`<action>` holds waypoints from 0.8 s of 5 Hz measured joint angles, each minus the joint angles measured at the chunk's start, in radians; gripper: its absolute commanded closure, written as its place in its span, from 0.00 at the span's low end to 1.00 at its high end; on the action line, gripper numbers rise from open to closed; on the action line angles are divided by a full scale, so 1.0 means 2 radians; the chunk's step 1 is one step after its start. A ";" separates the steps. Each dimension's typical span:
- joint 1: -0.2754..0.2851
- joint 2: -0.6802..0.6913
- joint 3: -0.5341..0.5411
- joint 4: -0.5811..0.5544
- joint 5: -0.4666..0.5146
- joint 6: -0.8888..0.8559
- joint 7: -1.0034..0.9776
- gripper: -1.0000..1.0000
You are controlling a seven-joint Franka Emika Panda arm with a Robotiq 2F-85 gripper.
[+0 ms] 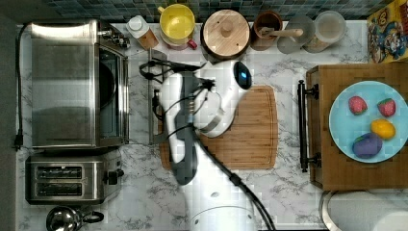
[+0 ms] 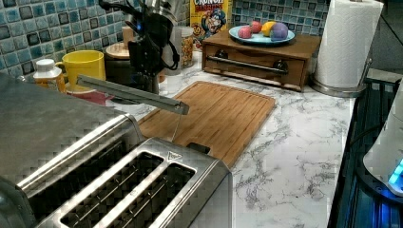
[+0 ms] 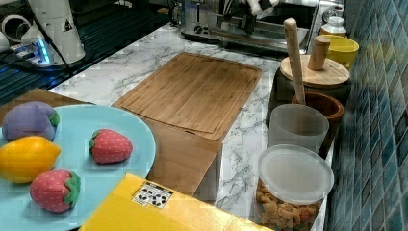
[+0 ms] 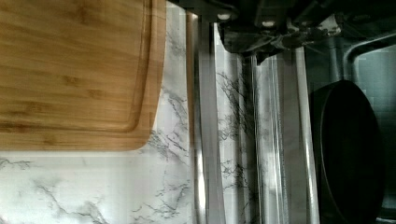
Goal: Close the oven.
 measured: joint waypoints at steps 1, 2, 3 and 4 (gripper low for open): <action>0.031 -0.009 0.009 0.025 -0.080 0.009 0.073 1.00; 0.073 -0.010 0.014 0.050 -0.163 0.022 0.138 1.00; 0.115 -0.011 0.015 0.075 -0.253 0.023 0.219 1.00; 0.153 -0.013 0.024 0.087 -0.321 0.038 0.306 1.00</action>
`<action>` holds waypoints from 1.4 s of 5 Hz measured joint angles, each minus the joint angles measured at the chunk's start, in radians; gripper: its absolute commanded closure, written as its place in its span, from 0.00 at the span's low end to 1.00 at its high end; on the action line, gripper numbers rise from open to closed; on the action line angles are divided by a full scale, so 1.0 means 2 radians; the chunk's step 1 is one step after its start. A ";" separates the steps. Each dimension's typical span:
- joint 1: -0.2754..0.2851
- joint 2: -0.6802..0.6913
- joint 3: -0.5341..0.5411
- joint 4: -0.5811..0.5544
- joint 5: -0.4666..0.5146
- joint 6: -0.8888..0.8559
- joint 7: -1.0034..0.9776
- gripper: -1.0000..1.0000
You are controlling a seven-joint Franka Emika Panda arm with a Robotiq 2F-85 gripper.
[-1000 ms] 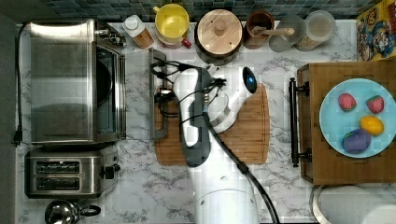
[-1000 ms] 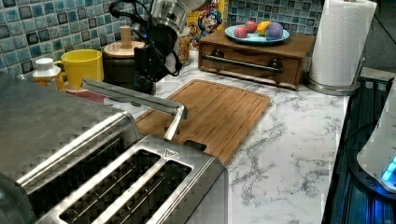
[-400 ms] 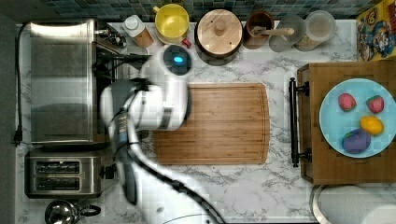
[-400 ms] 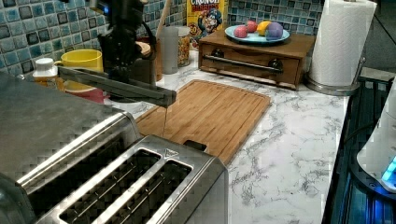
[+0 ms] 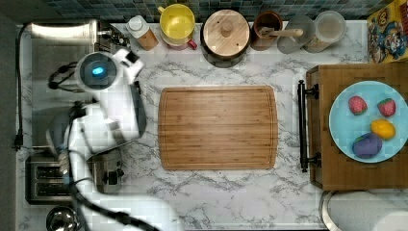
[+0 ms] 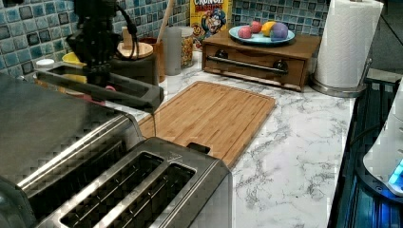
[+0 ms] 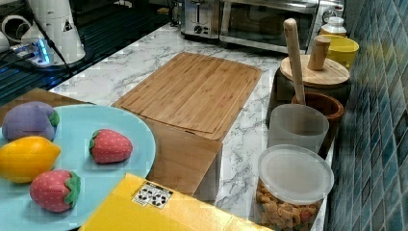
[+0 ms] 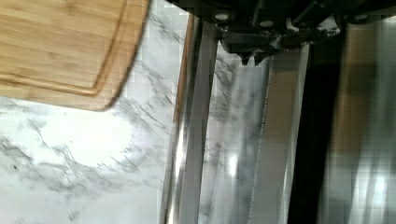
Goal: Close the oven.
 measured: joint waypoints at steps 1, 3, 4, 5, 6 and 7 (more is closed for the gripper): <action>0.034 -0.004 0.005 0.003 -0.044 0.014 0.035 1.00; 0.072 -0.036 -0.002 -0.007 -0.135 0.000 0.082 1.00; 0.084 -0.073 -0.002 -0.015 -0.159 -0.014 0.114 1.00; 0.092 -0.119 -0.002 -0.021 -0.167 -0.010 0.136 1.00; 0.093 -0.153 0.005 -0.018 -0.167 -0.006 0.142 1.00; 0.093 -0.169 0.012 -0.010 -0.181 -0.012 0.144 1.00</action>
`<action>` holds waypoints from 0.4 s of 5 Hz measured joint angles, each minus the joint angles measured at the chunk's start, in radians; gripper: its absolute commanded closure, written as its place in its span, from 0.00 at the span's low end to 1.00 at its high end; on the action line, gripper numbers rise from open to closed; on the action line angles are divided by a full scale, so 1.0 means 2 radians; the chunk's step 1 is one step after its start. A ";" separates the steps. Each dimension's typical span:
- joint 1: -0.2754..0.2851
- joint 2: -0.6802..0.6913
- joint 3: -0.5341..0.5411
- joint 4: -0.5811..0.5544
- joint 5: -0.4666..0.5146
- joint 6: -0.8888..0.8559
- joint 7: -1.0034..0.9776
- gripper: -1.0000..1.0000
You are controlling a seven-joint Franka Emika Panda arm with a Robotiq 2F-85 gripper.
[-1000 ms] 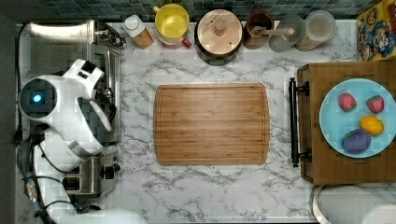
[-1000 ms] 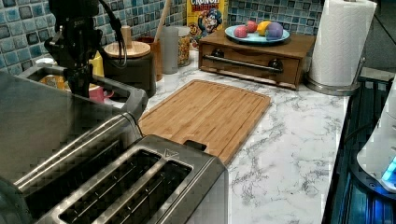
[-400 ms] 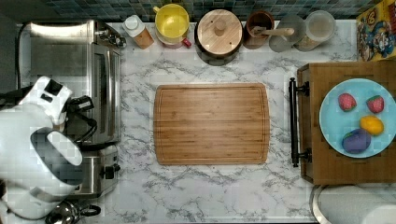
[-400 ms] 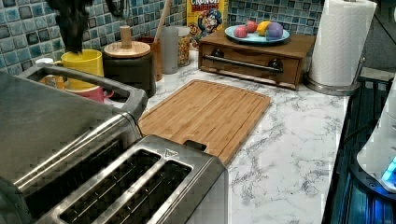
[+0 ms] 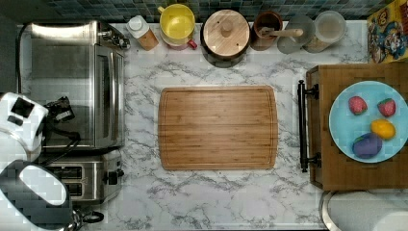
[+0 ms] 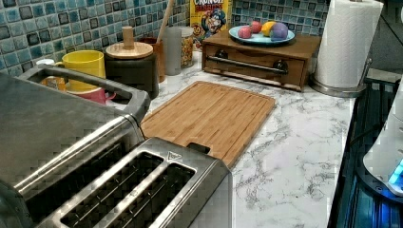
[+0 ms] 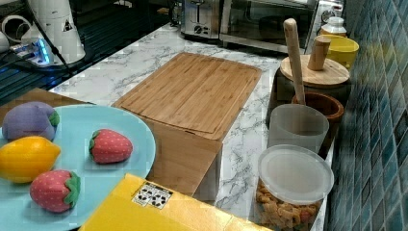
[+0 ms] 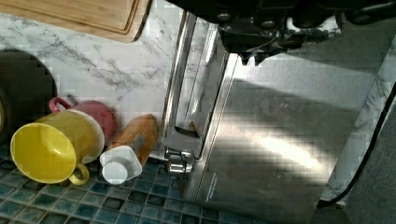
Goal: Close the oven.
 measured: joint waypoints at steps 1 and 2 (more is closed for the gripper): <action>0.001 0.001 -0.001 0.000 -0.001 0.001 0.000 1.00; -0.002 0.006 -0.002 0.000 -0.001 -0.003 0.000 1.00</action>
